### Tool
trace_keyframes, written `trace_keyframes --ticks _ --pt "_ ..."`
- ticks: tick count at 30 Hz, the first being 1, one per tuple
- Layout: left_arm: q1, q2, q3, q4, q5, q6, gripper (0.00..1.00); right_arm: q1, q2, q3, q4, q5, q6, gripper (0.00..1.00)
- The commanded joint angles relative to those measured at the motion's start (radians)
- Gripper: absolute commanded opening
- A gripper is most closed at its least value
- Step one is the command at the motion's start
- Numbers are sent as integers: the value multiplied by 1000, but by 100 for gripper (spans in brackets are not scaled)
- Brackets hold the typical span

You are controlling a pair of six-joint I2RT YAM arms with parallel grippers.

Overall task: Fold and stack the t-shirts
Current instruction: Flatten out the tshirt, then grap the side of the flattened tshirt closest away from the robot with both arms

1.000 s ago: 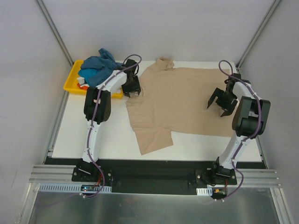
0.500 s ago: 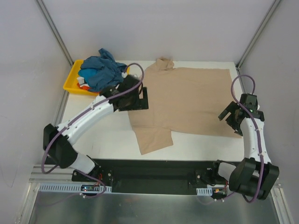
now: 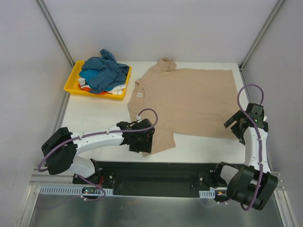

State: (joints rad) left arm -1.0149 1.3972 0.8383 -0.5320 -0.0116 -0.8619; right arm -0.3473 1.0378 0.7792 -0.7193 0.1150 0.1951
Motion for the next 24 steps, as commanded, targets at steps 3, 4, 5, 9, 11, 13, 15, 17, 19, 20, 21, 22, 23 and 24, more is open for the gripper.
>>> trace_keyframes --ticks 3,4,5,9,11,13,15,17,19,20,21,22,23,24 --pt "-7 94 25 133 -11 -20 46 -25 18 -17 38 -11 12 97" --pt "-5 124 33 132 -7 -3 45 -28 24 -15 38 -8 10 97" --pt "-2 135 38 132 -2 -3 45 -32 25 -14 38 -9 7 97" --pt "2 145 -4 132 41 -25 38 -47 36 -14 38 -12 7 97" --pt "2 128 -42 130 42 -42 36 -51 42 -17 44 -15 9 97" --pt "2 126 -59 129 25 -51 33 -55 53 -21 55 -26 9 97" --pt "4 157 -53 126 24 -51 26 -56 59 -23 58 -37 10 97" --pt "4 184 -27 116 22 -51 19 -58 65 -24 60 -41 7 97" --pt "4 220 -7 66 -30 -68 8 -62 61 -26 58 -46 6 97" --pt "4 229 11 40 -46 -72 0 -64 59 -27 58 -48 6 97" --pt "6 247 22 18 -66 -78 0 -68 54 -28 54 -48 6 97" --pt "7 255 30 -3 -97 -80 0 -70 50 -28 54 -49 6 97" --pt "6 261 48 -52 -114 -80 0 -73 50 -26 52 -52 6 97" --pt "6 263 54 -69 -125 -80 0 -79 47 -27 49 -60 6 97"
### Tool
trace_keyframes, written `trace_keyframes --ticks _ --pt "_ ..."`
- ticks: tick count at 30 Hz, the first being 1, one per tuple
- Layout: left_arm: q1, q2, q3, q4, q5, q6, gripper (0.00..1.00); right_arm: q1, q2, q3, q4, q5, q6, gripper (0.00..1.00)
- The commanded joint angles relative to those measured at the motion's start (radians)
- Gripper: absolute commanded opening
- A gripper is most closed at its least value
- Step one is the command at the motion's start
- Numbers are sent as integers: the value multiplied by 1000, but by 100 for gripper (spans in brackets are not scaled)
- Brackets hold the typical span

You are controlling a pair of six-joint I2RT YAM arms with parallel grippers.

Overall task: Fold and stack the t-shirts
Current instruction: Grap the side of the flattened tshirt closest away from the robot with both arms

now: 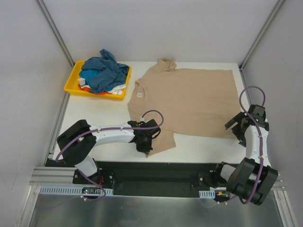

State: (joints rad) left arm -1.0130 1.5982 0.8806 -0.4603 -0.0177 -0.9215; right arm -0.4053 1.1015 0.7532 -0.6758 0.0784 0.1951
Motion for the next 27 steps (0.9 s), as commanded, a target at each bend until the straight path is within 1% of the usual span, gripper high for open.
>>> trace_keyframes --ticks 1,6,10,13,18,19,20,21,22,27 --pt "5 57 15 -156 -129 -16 0 -23 -20 -2 4 -28 4 97" --pt "4 -49 -14 -186 -101 9 0 -53 -41 -9 -34 -55 9 97" --pt "4 -151 -45 -190 -84 30 0 -134 -46 -32 -30 -20 36 97" --pt "2 -184 -45 -189 -76 33 0 -174 -37 -38 -12 24 53 99" --pt "2 -185 -14 -189 -90 41 0 -182 18 -55 28 57 86 89" --pt "2 -185 -11 -189 -85 46 0 -182 43 -63 47 57 86 85" --pt "2 -184 -2 -187 -82 47 0 -182 58 -71 54 57 89 83" --pt "2 -179 1 -186 -80 50 0 -182 89 -77 70 49 92 81" --pt "2 -178 4 -186 -74 53 0 -182 106 -75 79 44 95 76" --pt "2 -178 20 -186 -80 55 0 -181 213 -60 133 1 115 66"
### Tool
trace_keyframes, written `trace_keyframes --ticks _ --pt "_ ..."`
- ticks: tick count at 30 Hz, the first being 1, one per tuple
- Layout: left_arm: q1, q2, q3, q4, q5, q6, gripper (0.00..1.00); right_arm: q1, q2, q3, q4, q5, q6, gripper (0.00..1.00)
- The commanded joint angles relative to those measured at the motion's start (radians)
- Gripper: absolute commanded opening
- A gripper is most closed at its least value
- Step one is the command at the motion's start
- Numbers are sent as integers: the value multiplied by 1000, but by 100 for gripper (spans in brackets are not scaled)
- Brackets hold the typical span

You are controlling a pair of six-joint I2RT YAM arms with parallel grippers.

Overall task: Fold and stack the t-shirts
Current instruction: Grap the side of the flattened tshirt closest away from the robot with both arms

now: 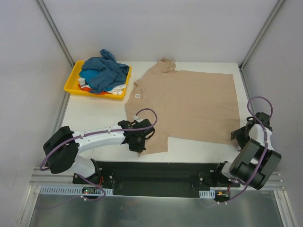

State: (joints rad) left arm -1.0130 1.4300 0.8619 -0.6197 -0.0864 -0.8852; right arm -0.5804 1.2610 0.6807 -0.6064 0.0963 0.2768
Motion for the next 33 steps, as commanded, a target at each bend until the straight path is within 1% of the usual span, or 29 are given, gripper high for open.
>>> trace_keyframes --ticks 1,6,9,10,12,15,17,22,23,26,29,32,33 --pt "4 -9 42 -26 -12 19 0 -6 67 16 69 -18 39 63" --pt "4 -13 57 -26 -27 26 0 -4 149 36 97 -27 42 56" --pt "10 -13 60 -26 -23 28 0 -3 167 33 105 -26 42 40" --pt "11 -13 60 -26 -21 28 0 -4 167 30 106 -24 42 30" --pt "14 -20 52 -26 -16 29 0 -2 164 22 109 -17 42 23" --pt "14 -40 31 -28 -3 25 0 -3 156 20 111 -21 36 10" --pt "16 -58 -12 -25 36 -9 0 -2 146 14 105 -23 32 1" --pt "13 -138 -86 -26 85 -57 0 -2 43 -18 45 -20 3 1" --pt "11 -154 -98 -25 109 -60 0 -2 23 -20 28 -12 -8 1" --pt "5 -209 -112 -25 117 -66 0 -4 -58 -32 -32 39 -30 1" --pt "7 -224 -78 -25 96 -35 0 -4 -121 -33 -42 -12 -27 1" --pt "23 -188 -2 -23 93 26 0 5 -135 -12 -49 -50 -40 1" --pt "36 -175 18 -25 94 70 0 11 -138 -6 -52 -55 -45 1"
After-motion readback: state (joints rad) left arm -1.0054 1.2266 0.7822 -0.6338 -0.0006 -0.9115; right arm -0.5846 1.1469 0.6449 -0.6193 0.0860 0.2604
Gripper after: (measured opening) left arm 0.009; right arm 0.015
